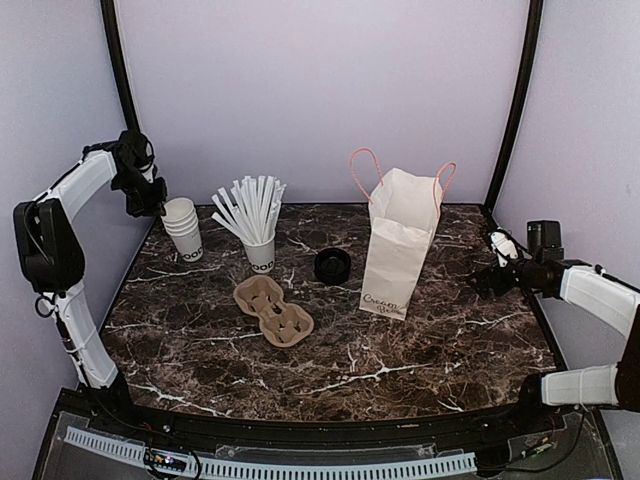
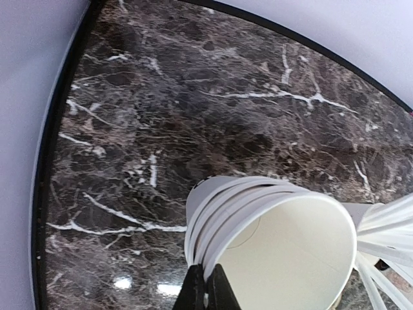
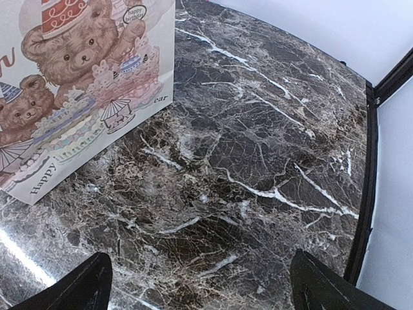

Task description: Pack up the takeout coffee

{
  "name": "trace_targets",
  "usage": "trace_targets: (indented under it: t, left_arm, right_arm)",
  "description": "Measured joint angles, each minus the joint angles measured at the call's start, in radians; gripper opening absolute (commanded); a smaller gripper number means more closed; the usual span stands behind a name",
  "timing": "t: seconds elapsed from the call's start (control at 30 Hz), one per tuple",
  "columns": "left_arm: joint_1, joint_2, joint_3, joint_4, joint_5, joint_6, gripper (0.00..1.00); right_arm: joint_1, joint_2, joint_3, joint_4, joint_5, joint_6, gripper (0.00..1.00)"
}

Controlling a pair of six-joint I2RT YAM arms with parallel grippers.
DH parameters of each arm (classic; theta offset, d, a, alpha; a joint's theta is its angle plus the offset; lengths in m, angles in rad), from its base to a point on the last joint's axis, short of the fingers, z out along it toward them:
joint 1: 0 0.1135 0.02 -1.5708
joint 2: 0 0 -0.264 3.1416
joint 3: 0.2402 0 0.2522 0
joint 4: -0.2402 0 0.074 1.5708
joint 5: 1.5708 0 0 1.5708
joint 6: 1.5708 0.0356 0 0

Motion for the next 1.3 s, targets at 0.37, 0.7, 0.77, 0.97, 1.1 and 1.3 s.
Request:
trace_targets:
  t: [0.37,0.7,0.77,0.97,1.1,1.3]
  left_arm:
    - [-0.03,0.056,0.145,-0.09,-0.027,0.0,0.0]
    - [-0.021,0.063,0.119,-0.096,-0.024,-0.004,0.0]
    - [-0.021,0.051,0.118,-0.097,-0.016,-0.007,0.0]
    - [-0.027,-0.068,0.148,-0.098,0.006,-0.017,0.0]
    - [-0.064,-0.238,0.112,-0.066,0.036,-0.017,0.0]
    - [-0.287,-0.46,0.031,-0.023,0.136,0.05,0.0]
  right_arm:
    - [0.0,0.001,0.0,-0.004,0.0,-0.006,0.98]
    - [0.001,0.001,0.0,-0.014,0.001,-0.011,0.98]
    - [0.001,0.001,0.0,-0.014,0.0,-0.013,0.98]
    - [0.001,0.001,0.0,-0.014,0.0,-0.014,0.98]
    - [0.002,0.0,0.0,-0.015,-0.008,-0.015,0.98]
    - [0.008,-0.016,0.0,-0.025,-0.042,-0.023,0.97]
